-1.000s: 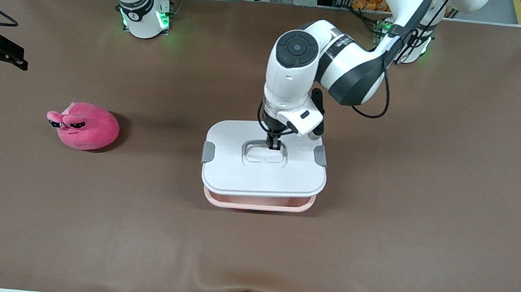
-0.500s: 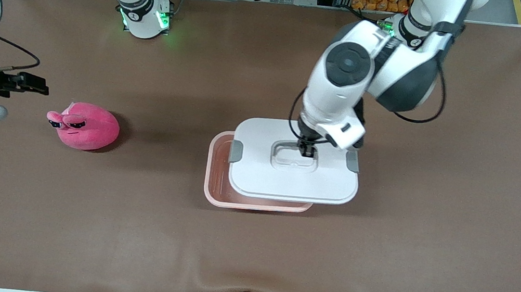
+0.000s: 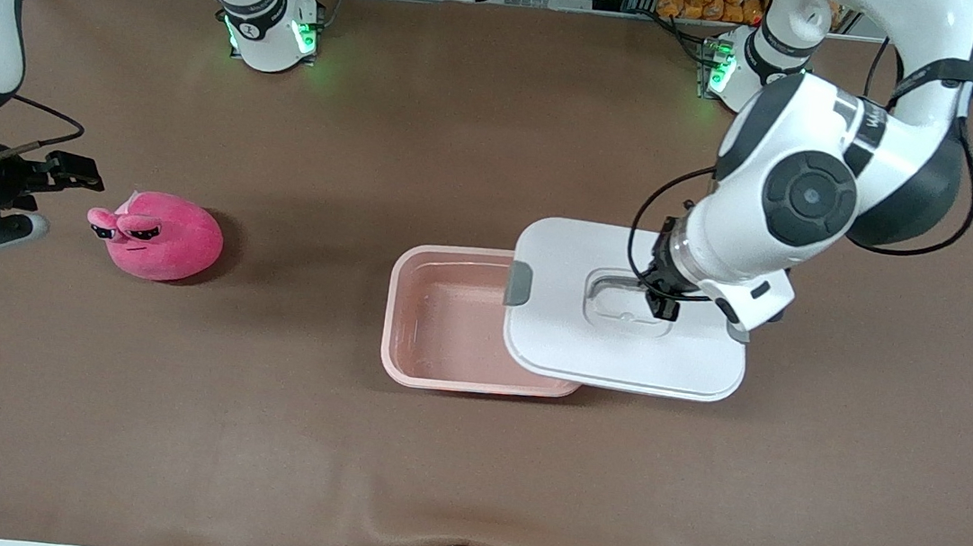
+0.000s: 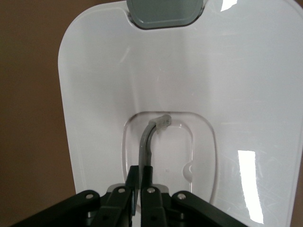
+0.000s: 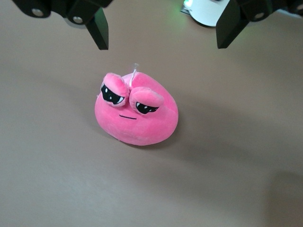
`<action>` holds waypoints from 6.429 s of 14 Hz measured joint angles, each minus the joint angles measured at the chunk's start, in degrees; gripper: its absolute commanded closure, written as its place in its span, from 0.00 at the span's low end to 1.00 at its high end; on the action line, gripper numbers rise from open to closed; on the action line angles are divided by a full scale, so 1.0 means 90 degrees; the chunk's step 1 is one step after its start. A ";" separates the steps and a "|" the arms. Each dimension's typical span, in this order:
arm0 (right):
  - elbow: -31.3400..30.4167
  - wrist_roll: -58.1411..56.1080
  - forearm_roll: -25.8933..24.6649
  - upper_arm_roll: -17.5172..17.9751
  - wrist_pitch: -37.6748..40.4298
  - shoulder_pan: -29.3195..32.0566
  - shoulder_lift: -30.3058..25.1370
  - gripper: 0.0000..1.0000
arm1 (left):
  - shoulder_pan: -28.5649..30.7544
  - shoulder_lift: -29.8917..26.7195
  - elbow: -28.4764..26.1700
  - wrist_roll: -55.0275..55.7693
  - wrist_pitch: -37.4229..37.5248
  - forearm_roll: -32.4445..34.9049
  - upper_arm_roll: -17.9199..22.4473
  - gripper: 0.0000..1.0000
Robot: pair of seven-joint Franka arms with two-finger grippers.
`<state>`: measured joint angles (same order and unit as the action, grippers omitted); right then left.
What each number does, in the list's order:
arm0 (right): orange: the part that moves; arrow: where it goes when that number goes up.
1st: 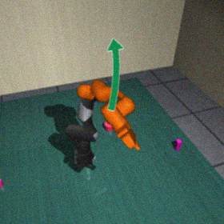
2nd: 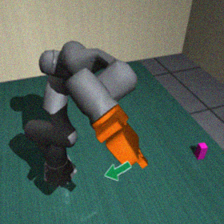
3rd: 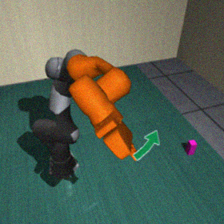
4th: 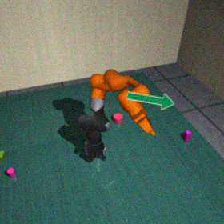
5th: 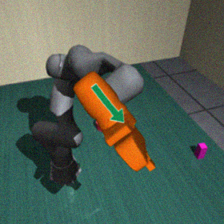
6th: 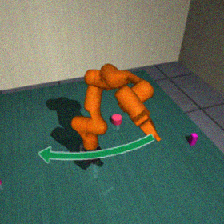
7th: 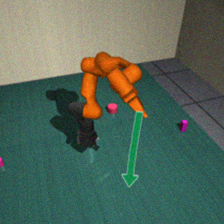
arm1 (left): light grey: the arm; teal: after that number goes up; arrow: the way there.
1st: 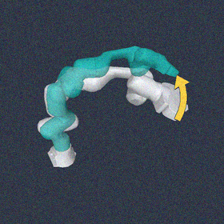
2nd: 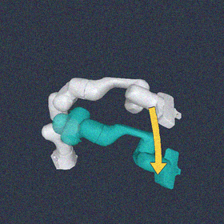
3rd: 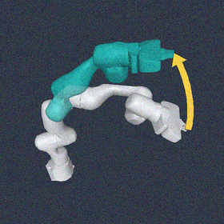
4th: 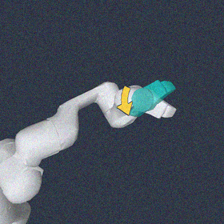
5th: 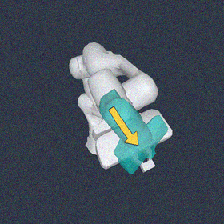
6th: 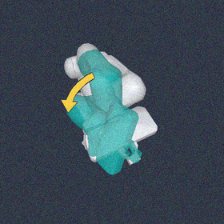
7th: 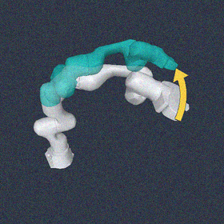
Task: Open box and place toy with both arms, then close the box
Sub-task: 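Move the lid aside with the left gripper while the right gripper grasps the toy, then lift the pink plush toy with the right gripper toward the pink box, then lower the pink toy into the box with the right gripper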
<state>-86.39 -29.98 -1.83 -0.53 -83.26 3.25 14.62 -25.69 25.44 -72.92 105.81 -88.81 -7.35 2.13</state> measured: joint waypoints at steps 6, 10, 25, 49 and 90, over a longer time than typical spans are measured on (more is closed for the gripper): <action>-0.0315 -0.2027 -0.0087 -0.0021 -0.0285 0.0031 0.0237 0.00 | 0.0796 0.0000 -0.0075 -0.1509 0.0865 0.0012 0.0036 1.00; -0.0807 -0.3255 -0.0105 -0.0024 -0.0923 0.0041 0.0284 0.00 | 0.1235 -0.0031 -0.0228 -0.2079 0.0905 0.0135 0.0040 1.00; -0.2712 -0.6083 -0.0044 -0.0010 -0.2958 0.0146 -0.0018 0.00 | 0.2246 -0.0957 -0.1612 -0.2126 0.0022 0.0450 0.0080 1.00; -0.2370 -0.4843 0.0107 0.0096 -0.2072 -0.0328 -0.0643 1.00 | 0.2539 -0.0640 -0.1745 -0.1808 -0.0305 0.0699 0.0049 1.00; 0.2880 0.7560 0.2683 0.0152 -0.1710 -0.3319 0.2244 1.00 | 0.2579 -0.0549 -0.1796 -0.1850 -0.0301 0.0969 0.0034 1.00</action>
<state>-60.47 38.06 22.31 0.84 -98.65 -26.62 34.81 -2.49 20.50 -89.08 89.16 -91.52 1.37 2.44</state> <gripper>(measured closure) 0.899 0.943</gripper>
